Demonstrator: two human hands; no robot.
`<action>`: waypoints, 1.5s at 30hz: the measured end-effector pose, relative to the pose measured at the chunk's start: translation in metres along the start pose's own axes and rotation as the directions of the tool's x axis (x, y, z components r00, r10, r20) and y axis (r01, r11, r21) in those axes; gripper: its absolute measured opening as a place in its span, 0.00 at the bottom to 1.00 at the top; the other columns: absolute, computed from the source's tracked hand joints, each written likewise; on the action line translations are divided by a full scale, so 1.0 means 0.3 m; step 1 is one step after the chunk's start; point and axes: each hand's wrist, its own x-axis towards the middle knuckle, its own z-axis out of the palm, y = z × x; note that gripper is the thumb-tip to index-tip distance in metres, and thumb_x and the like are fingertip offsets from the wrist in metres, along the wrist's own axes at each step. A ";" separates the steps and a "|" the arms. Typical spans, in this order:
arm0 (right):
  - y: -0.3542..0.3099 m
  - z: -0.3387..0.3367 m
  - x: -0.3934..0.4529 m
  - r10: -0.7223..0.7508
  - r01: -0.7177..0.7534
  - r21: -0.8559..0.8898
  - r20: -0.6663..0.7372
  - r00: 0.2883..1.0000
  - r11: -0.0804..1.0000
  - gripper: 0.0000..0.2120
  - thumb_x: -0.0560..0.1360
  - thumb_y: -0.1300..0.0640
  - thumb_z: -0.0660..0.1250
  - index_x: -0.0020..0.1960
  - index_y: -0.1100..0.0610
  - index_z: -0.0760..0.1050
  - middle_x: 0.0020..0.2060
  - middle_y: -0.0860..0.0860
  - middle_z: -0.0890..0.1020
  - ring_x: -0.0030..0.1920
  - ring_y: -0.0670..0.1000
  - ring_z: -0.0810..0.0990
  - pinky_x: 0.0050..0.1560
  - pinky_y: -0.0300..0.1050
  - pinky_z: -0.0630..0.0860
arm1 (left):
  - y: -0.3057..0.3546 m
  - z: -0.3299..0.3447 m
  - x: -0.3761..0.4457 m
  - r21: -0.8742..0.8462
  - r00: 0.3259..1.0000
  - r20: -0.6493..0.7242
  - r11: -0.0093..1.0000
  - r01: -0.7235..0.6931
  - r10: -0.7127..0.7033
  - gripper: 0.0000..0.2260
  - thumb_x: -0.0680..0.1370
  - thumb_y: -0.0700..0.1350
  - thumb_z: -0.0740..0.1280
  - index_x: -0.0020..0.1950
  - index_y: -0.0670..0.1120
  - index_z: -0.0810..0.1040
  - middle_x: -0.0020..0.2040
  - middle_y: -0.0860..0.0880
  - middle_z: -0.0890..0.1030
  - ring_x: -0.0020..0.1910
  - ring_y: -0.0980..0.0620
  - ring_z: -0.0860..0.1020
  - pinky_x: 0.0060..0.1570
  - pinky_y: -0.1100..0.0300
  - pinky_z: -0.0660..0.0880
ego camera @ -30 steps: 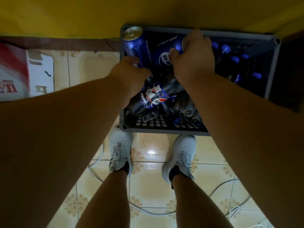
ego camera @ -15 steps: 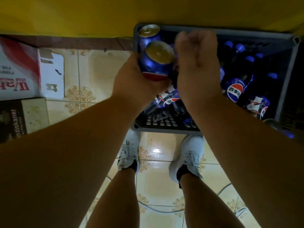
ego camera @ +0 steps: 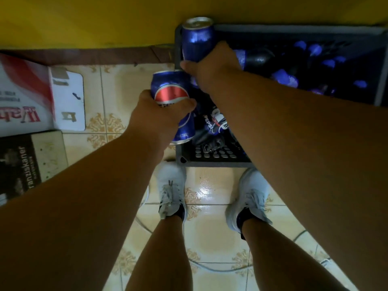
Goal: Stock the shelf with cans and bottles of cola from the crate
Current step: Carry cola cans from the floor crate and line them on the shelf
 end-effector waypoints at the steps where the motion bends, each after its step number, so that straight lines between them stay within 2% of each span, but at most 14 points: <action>1: -0.020 -0.014 -0.026 0.028 -0.029 0.087 0.005 1.000 0.996 0.32 0.71 0.42 0.76 0.67 0.57 0.70 0.56 0.50 0.78 0.54 0.52 0.79 0.56 0.46 0.76 | 0.012 -0.009 -0.013 -0.007 1.000 -0.007 1.000 -0.012 0.012 0.26 0.68 0.50 0.79 0.61 0.52 0.70 0.52 0.51 0.79 0.47 0.51 0.81 0.47 0.55 0.80; 6: -0.012 -0.098 -0.302 0.111 -0.095 0.399 -0.019 0.994 0.912 0.22 0.67 0.40 0.77 0.53 0.50 0.74 0.43 0.44 0.81 0.44 0.47 0.82 0.45 0.44 0.81 | 0.091 -0.088 -0.130 -0.086 1.000 -0.009 0.996 0.019 -0.019 0.21 0.71 0.51 0.76 0.59 0.50 0.73 0.50 0.49 0.81 0.45 0.50 0.82 0.42 0.57 0.79; 9: 0.034 -0.191 -0.498 0.160 -0.131 0.407 -0.038 0.986 0.904 0.24 0.64 0.39 0.78 0.52 0.50 0.75 0.42 0.43 0.81 0.42 0.44 0.82 0.45 0.43 0.80 | 0.140 -0.149 -0.244 -0.110 0.997 0.054 0.993 0.053 -0.047 0.17 0.73 0.51 0.75 0.57 0.50 0.74 0.48 0.49 0.81 0.41 0.51 0.81 0.34 0.62 0.77; 12: 0.067 -0.308 -0.663 0.197 -0.156 0.423 -0.056 0.979 0.893 0.24 0.64 0.45 0.81 0.53 0.52 0.74 0.42 0.44 0.81 0.41 0.42 0.81 0.42 0.39 0.80 | 0.190 -0.174 -0.389 -0.097 0.988 0.143 0.992 0.076 -0.062 0.14 0.72 0.52 0.75 0.53 0.52 0.75 0.50 0.47 0.82 0.44 0.49 0.82 0.42 0.56 0.79; 15: 0.076 -0.457 -0.805 0.226 -0.211 0.452 0.022 0.974 0.866 0.20 0.68 0.45 0.78 0.53 0.52 0.75 0.46 0.52 0.83 0.43 0.50 0.83 0.41 0.44 0.79 | 0.250 -0.183 -0.568 -0.075 0.976 0.210 0.995 0.067 -0.050 0.22 0.67 0.59 0.77 0.56 0.54 0.74 0.55 0.48 0.83 0.51 0.47 0.83 0.55 0.47 0.80; 18: 0.053 -0.641 -0.930 0.249 -0.263 0.511 0.098 0.964 0.818 0.18 0.74 0.45 0.72 0.58 0.52 0.74 0.50 0.56 0.82 0.45 0.57 0.82 0.42 0.47 0.77 | 0.328 -0.190 -0.762 -0.047 0.982 0.187 0.998 0.047 -0.037 0.44 0.50 0.73 0.77 0.60 0.54 0.73 0.56 0.48 0.83 0.53 0.45 0.83 0.56 0.41 0.79; 21: -0.018 -0.846 -1.058 0.193 -0.232 0.640 0.132 0.972 0.732 0.12 0.77 0.49 0.70 0.58 0.51 0.74 0.50 0.55 0.83 0.46 0.55 0.84 0.48 0.52 0.79 | 0.446 -0.198 -0.953 -0.072 0.984 0.176 0.997 -0.005 0.017 0.41 0.53 0.69 0.78 0.59 0.51 0.74 0.54 0.47 0.84 0.49 0.46 0.85 0.53 0.43 0.81; 25: -0.153 -1.114 -1.215 -0.021 -0.111 0.803 0.152 0.988 0.585 0.33 0.67 0.39 0.73 0.64 0.58 0.74 0.51 0.57 0.86 0.46 0.56 0.87 0.46 0.52 0.80 | 0.667 -0.160 -1.208 -0.245 0.952 0.277 0.968 -0.059 0.128 0.32 0.60 0.55 0.78 0.61 0.47 0.76 0.51 0.45 0.86 0.44 0.47 0.86 0.45 0.50 0.82; 28: -0.240 -1.293 -1.312 -0.148 -0.060 0.850 0.160 0.976 0.523 0.32 0.68 0.43 0.75 0.65 0.60 0.74 0.49 0.57 0.86 0.46 0.55 0.86 0.44 0.50 0.83 | 0.815 -0.133 -1.358 -0.347 0.898 0.377 0.934 -0.089 0.225 0.28 0.66 0.47 0.76 0.63 0.41 0.76 0.47 0.42 0.86 0.40 0.46 0.85 0.36 0.53 0.81; 30: -0.261 -1.425 -1.387 -0.193 -0.049 0.876 0.160 0.968 0.480 0.29 0.70 0.49 0.76 0.66 0.61 0.74 0.49 0.56 0.86 0.47 0.56 0.85 0.46 0.51 0.83 | 0.901 -0.123 -1.460 -0.390 0.858 0.424 0.913 -0.117 0.291 0.27 0.66 0.45 0.76 0.63 0.39 0.75 0.43 0.42 0.85 0.36 0.45 0.84 0.34 0.54 0.81; 34: -0.239 -1.611 -1.518 -0.247 0.060 0.922 0.039 0.968 0.382 0.37 0.57 0.47 0.82 0.62 0.59 0.77 0.46 0.55 0.85 0.50 0.59 0.83 0.57 0.59 0.78 | 1.012 -0.127 -1.593 -0.394 0.810 0.487 0.910 -0.130 0.326 0.25 0.66 0.49 0.74 0.60 0.42 0.76 0.42 0.43 0.82 0.40 0.44 0.81 0.36 0.53 0.82; 38: -0.180 -1.641 -1.598 -0.201 0.211 0.883 -0.136 0.970 0.420 0.42 0.50 0.31 0.82 0.55 0.55 0.78 0.41 0.52 0.83 0.41 0.54 0.83 0.50 0.54 0.79 | 1.044 -0.131 -1.626 -0.313 0.781 0.560 0.943 -0.109 0.276 0.27 0.68 0.52 0.72 0.63 0.41 0.77 0.44 0.45 0.84 0.40 0.47 0.82 0.33 0.57 0.81; 43: -0.189 -1.521 -1.691 -0.085 0.197 0.922 -0.179 0.980 0.333 0.41 0.53 0.34 0.82 0.57 0.57 0.78 0.43 0.56 0.83 0.40 0.54 0.83 0.42 0.50 0.80 | 1.061 -0.136 -1.628 -0.246 0.732 0.632 0.961 -0.124 0.256 0.21 0.72 0.55 0.71 0.58 0.42 0.78 0.44 0.41 0.84 0.39 0.44 0.81 0.44 0.51 0.81; 45: -0.208 -1.455 -1.730 -0.020 0.169 0.962 -0.168 0.986 0.217 0.32 0.58 0.39 0.80 0.55 0.58 0.81 0.44 0.58 0.84 0.40 0.55 0.84 0.43 0.50 0.81 | 1.069 -0.156 -1.633 -0.202 0.714 0.660 0.971 -0.131 0.234 0.21 0.72 0.59 0.67 0.55 0.44 0.79 0.45 0.41 0.84 0.39 0.44 0.81 0.45 0.51 0.80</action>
